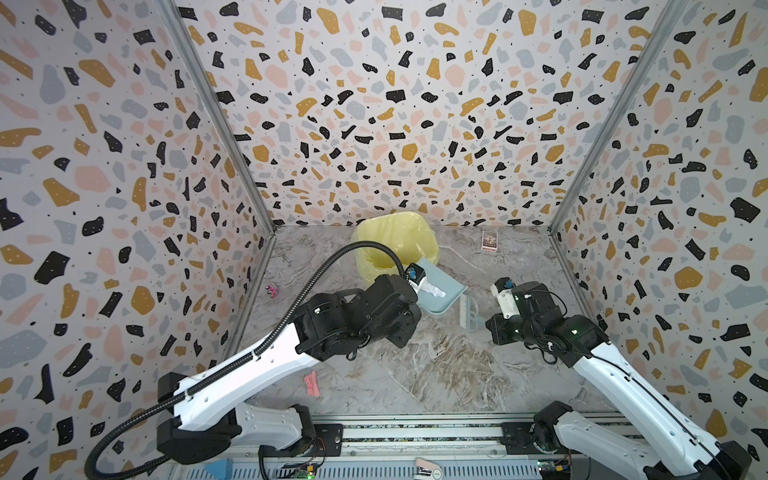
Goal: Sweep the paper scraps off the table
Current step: 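Carry the dustpan over the yellow-bagged bin with the left gripper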
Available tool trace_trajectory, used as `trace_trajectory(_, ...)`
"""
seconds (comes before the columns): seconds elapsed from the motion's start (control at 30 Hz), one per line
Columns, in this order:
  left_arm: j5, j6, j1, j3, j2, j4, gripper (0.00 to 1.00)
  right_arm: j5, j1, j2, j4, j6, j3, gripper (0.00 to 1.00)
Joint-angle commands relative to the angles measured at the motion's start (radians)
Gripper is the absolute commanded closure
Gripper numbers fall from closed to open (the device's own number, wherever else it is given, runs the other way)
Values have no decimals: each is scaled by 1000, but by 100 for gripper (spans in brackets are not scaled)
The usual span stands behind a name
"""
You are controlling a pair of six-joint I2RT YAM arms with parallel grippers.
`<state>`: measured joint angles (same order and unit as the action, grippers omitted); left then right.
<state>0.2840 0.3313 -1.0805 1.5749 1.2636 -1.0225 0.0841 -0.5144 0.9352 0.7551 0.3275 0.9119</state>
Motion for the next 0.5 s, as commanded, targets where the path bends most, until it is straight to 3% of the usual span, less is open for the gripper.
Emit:
trace_trajectory(0.0,17,-65,69,82,16,-94,100,9,7,-22,-9,-11,-2,100)
trace_trajectory(0.47,15,-274,401,238,124,-127,100,32,25,-16,-24,-29,-7,100)
